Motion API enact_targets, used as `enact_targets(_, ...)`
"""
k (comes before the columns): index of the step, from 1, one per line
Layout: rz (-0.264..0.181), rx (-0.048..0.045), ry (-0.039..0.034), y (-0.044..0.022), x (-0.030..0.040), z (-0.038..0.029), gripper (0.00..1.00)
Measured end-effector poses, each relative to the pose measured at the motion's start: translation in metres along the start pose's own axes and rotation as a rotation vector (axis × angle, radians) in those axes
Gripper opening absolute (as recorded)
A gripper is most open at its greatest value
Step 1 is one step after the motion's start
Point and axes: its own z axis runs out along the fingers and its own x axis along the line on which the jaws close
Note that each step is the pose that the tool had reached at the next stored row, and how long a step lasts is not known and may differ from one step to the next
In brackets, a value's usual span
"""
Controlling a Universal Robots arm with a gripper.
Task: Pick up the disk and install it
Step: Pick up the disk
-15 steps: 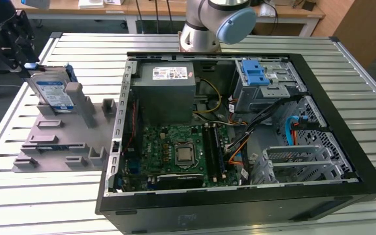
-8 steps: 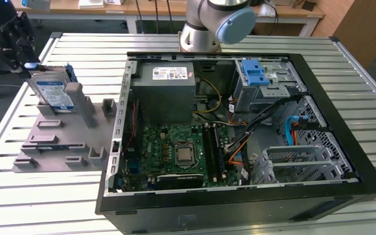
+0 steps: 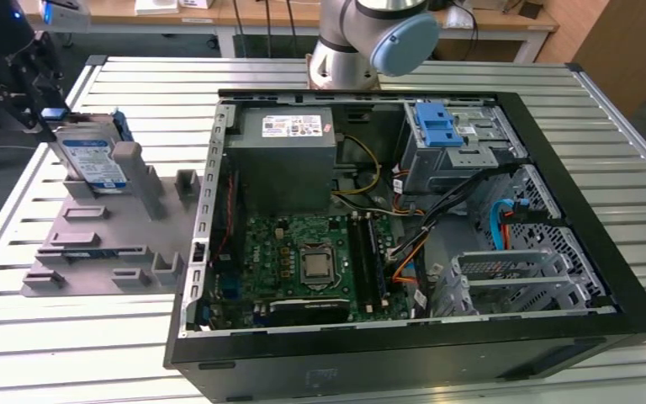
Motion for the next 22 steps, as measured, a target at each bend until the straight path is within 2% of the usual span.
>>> enact_targets(7, 0.000, -0.0020, 0.0002, -0.0009, 0.0001, 0.0026, 0.59)
enact_targets(14, 0.000, -0.0022, 0.0002, -0.0012, 0.0000, 0.0122, 0.59)
enact_targets(16, 0.000, -0.0025, 0.0004, -0.0012, 0.0000, 0.0122, 0.57)
enact_targets(17, 0.000, -0.0024, 0.0004, -0.0012, 0.0000, 0.0122, 0.51)
enact_targets(22, 0.000, -0.0020, 0.0021, -0.0014, 0.0000, 0.0125, 0.49)
